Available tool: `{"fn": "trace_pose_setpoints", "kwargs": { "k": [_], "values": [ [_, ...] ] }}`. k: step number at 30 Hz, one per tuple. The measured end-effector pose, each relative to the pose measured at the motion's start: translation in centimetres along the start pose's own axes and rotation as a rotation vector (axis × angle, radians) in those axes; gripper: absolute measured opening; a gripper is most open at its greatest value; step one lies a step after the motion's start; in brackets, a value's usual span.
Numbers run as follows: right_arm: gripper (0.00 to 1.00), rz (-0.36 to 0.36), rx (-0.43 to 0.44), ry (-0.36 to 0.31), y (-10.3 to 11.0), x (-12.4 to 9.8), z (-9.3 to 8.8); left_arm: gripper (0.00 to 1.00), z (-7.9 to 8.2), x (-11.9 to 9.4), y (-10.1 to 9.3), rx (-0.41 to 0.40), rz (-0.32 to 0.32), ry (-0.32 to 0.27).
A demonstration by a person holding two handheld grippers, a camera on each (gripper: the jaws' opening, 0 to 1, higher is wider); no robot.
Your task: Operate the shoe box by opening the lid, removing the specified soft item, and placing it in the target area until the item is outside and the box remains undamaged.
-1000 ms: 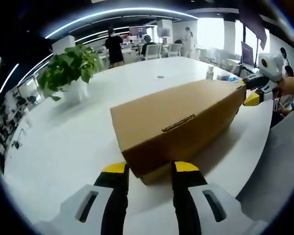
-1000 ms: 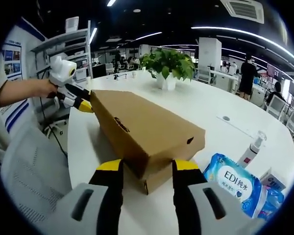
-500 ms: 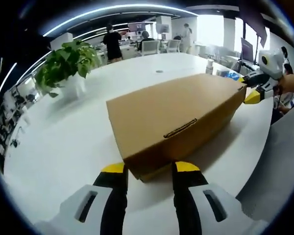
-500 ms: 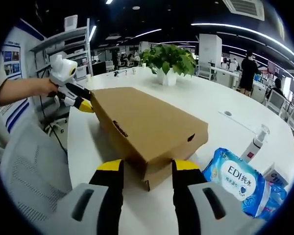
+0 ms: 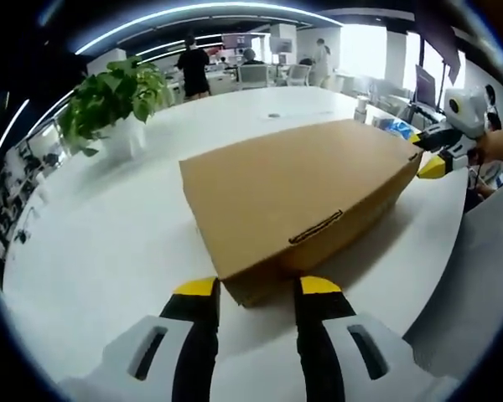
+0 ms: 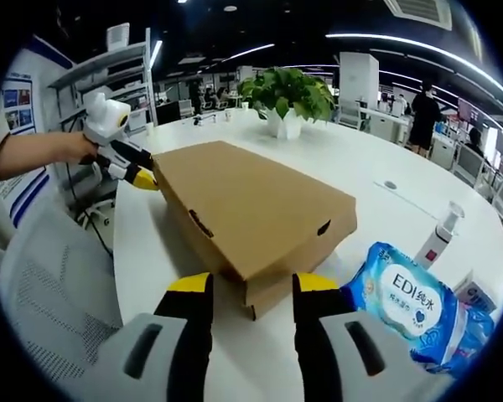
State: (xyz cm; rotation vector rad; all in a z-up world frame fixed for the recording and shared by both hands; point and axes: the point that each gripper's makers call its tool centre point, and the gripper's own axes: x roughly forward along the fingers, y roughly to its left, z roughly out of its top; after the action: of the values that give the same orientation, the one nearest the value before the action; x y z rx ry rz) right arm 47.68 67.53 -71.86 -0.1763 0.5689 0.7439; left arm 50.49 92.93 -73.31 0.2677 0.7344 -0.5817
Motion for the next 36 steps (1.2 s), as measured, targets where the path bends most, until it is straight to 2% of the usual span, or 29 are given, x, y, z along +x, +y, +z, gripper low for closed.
{"fn": "trace_pose_setpoints", "kwargs": {
  "k": [6,11,19,22,36],
  "values": [
    [0.35,0.000,-0.005,-0.012,-0.1,-0.6,0.5,0.37,0.3,-1.1,0.7,-0.017,0.011,-0.017],
    [0.35,0.006,-0.009,-0.023,0.1,-0.6,1.1,0.36,1.6,-1.8,0.5,-0.035,-0.016,-0.063],
    [0.32,0.010,0.015,-0.031,0.2,-0.1,1.5,0.35,1.8,-1.2,-0.2,-0.029,-0.046,-0.060],
    [0.31,0.009,0.017,-0.027,0.2,-0.1,1.3,0.38,1.6,-1.0,-0.4,-0.026,-0.052,-0.051],
    [0.30,0.008,0.031,-0.002,0.3,0.5,0.4,0.36,1.0,-0.1,-0.2,-0.039,-0.049,-0.030]
  ]
}}
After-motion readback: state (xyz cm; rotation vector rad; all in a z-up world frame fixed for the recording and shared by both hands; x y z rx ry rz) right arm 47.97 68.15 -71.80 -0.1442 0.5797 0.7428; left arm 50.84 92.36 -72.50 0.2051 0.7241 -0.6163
